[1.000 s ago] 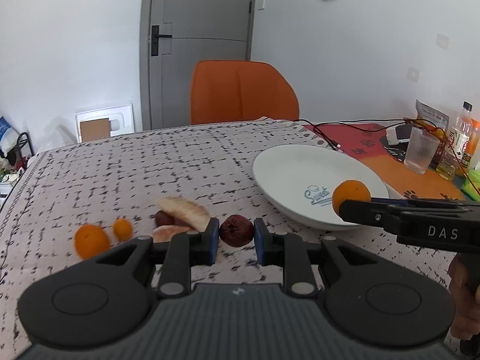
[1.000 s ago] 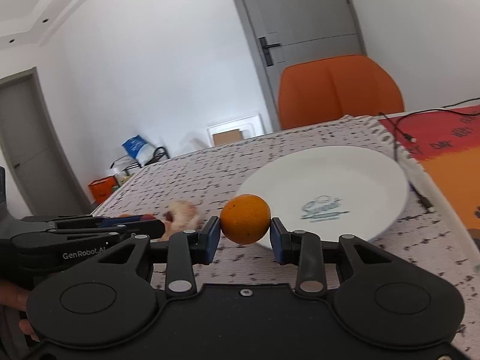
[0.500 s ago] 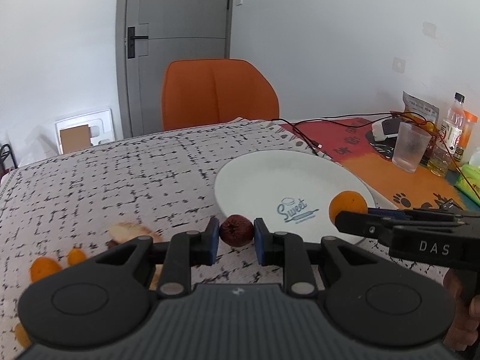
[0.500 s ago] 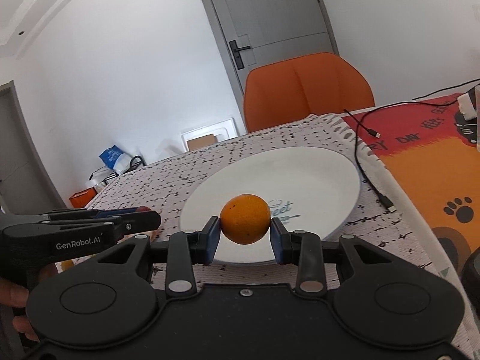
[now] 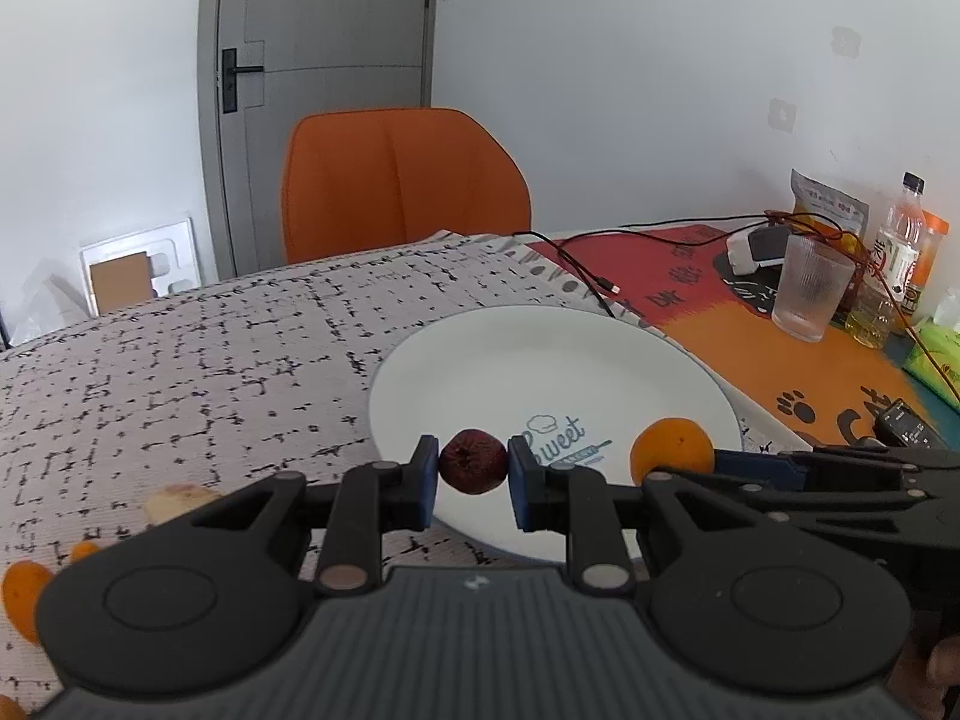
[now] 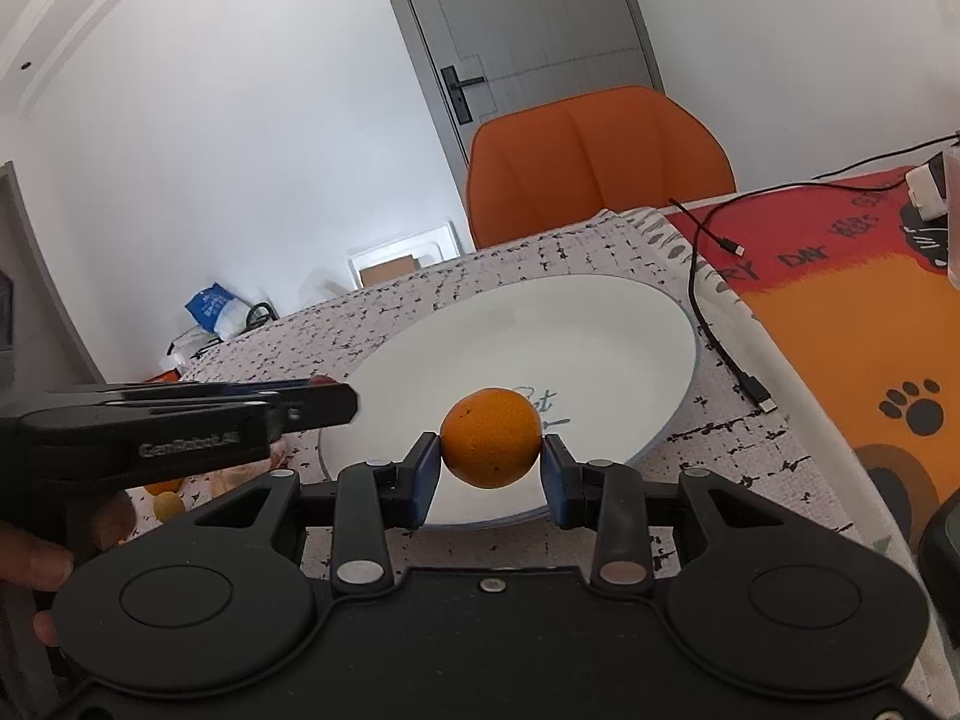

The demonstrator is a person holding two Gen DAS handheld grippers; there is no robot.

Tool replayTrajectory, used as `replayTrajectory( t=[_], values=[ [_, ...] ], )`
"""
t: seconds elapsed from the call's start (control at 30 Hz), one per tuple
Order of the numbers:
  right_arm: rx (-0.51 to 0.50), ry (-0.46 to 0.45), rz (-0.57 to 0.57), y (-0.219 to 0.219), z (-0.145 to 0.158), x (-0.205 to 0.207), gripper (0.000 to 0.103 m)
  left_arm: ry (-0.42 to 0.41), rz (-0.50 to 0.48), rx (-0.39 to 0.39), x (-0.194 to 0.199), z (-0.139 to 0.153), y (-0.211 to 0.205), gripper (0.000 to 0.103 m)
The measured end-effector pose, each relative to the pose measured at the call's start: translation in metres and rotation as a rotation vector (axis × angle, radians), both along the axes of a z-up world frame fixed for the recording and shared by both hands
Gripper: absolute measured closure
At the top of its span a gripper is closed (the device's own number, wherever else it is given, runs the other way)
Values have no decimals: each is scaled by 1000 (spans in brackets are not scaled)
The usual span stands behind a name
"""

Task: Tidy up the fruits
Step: 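Carry both fruits over the white bowl and open both tools to drop them, then move both tools back toward the fruit pile and grasp a small orange with the left tool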

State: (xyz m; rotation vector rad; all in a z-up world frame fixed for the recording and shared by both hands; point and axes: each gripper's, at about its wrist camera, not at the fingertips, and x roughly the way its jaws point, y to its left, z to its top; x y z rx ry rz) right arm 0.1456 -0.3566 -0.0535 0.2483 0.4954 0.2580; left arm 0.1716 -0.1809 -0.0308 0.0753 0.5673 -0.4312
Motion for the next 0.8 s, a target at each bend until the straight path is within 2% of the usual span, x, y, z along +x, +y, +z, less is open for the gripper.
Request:
replayTrajectory(
  t=[0.2,0.43,0.5,0.67,0.8],
  values=[
    [-9,-10,-4,0,3,-5,64,28,-24,-1,5,-6,-8,79],
    [-8,-12,-7,-1,4,-6,63,29,12,-5,0,-7,0,69],
    [-8,-11,-9,0,3,-6,62,24,41,11,-3,-5,5,54],
    [-5,-12,-6,4,4,-8,57,20,84,-8,-11,-2,25,51],
    [-12,-22,3,11,5,-13,45,16,120,-14,-19,0,42,46]
  ],
)
